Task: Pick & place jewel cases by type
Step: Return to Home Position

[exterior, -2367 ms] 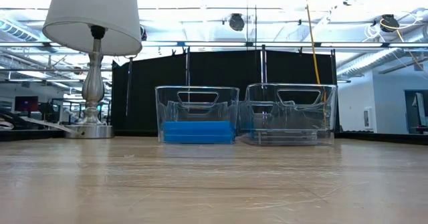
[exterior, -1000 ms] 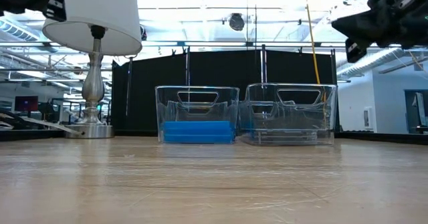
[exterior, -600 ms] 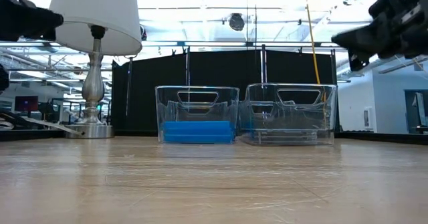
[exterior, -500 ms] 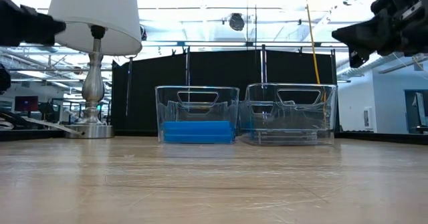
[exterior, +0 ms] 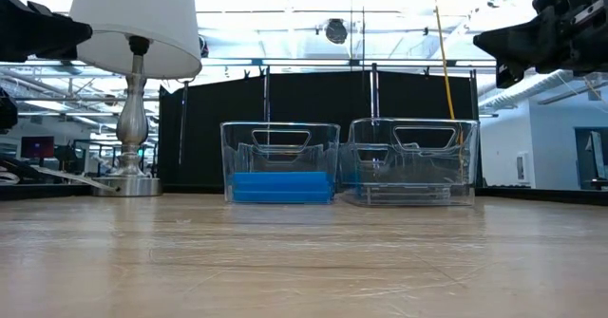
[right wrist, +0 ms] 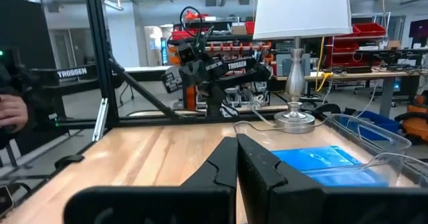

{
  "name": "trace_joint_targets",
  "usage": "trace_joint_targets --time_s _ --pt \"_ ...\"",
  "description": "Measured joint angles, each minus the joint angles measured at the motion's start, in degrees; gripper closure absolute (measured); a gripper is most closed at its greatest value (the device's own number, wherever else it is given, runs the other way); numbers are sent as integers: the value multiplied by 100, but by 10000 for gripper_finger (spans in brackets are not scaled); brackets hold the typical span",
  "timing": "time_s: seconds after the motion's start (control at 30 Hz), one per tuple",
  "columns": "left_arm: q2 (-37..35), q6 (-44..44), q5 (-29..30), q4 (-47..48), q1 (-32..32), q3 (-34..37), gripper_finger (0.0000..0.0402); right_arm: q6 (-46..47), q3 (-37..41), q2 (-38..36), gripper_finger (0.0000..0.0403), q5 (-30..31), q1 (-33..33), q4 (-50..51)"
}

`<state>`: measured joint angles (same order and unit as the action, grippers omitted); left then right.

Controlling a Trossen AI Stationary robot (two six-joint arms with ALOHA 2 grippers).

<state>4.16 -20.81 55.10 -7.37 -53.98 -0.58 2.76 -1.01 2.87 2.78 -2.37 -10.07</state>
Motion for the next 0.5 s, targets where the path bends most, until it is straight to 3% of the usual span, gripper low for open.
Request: trace_joint_targets --time_s 0.23,0.5 --pt "0 241 -3 23 0 -1 360 -48 6 2 403 12 0 2" --pt "0 447 -5 22 0 -2 356 -46 12 2 403 14 0 -46"
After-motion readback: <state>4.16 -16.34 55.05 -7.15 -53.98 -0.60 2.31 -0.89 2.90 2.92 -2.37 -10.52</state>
